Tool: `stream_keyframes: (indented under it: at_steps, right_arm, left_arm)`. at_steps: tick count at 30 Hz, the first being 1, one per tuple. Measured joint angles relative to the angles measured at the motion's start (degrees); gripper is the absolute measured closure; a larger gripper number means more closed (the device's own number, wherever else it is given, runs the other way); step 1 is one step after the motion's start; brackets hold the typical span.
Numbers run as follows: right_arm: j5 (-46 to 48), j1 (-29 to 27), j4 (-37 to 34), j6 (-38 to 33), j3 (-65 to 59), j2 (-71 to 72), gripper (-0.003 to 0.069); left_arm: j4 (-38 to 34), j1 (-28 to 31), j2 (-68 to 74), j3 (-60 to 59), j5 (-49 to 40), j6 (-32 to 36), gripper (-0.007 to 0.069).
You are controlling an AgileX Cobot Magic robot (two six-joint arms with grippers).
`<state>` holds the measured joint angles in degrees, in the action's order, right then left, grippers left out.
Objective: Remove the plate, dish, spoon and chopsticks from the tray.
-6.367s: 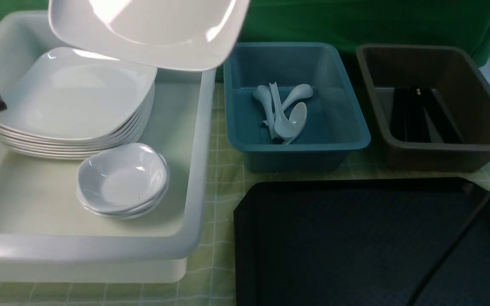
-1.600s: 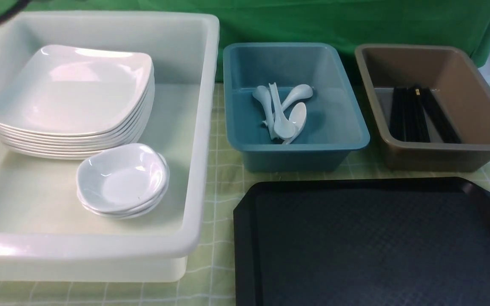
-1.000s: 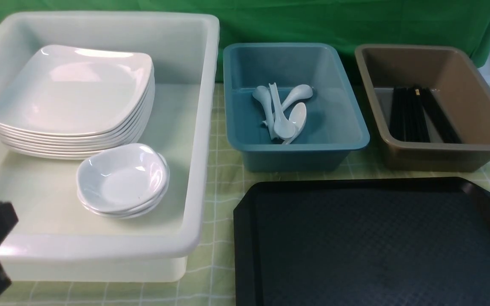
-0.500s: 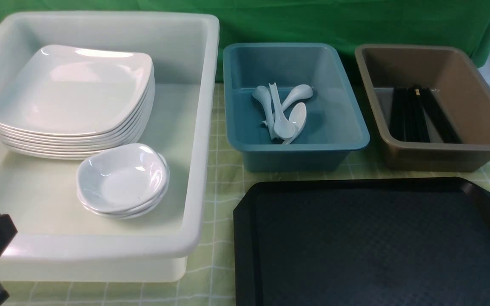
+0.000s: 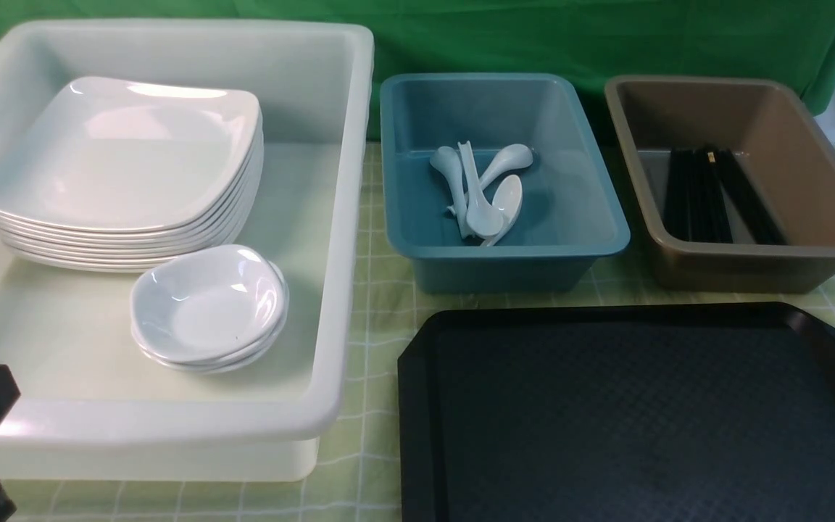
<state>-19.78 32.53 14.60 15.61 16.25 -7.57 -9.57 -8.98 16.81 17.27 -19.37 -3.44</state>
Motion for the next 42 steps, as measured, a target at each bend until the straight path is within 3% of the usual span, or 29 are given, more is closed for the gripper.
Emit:
stream_keyframes:
  at_steps: [11, 21, 27, 42]
  right_arm:
    - [0.0, 0.0, 0.0, 0.0, 0.0, 0.0, 0.0466]
    - [0.0, 0.0, 0.0, 0.07, 0.0, 0.0, 0.0442]
    - [-0.03, 0.0, 0.0, 0.07, 0.0, 0.0, 0.0435]
    - [-0.03, 0.0, 0.0, 0.02, 0.0, 0.0, 0.0424]
  left_arm:
    - [5.96, 0.67, -3.05, -0.88, 0.71, 3.44, 0.0621]
    - [6.23, 10.97, -16.32, -16.86, 15.46, 6.32, 0.0621]
    - [7.06, 11.82, -16.84, -17.65, 7.28, 7.32, 0.0621]
    - [7.42, 11.82, -16.84, -17.65, 6.63, 7.91, 0.0621]
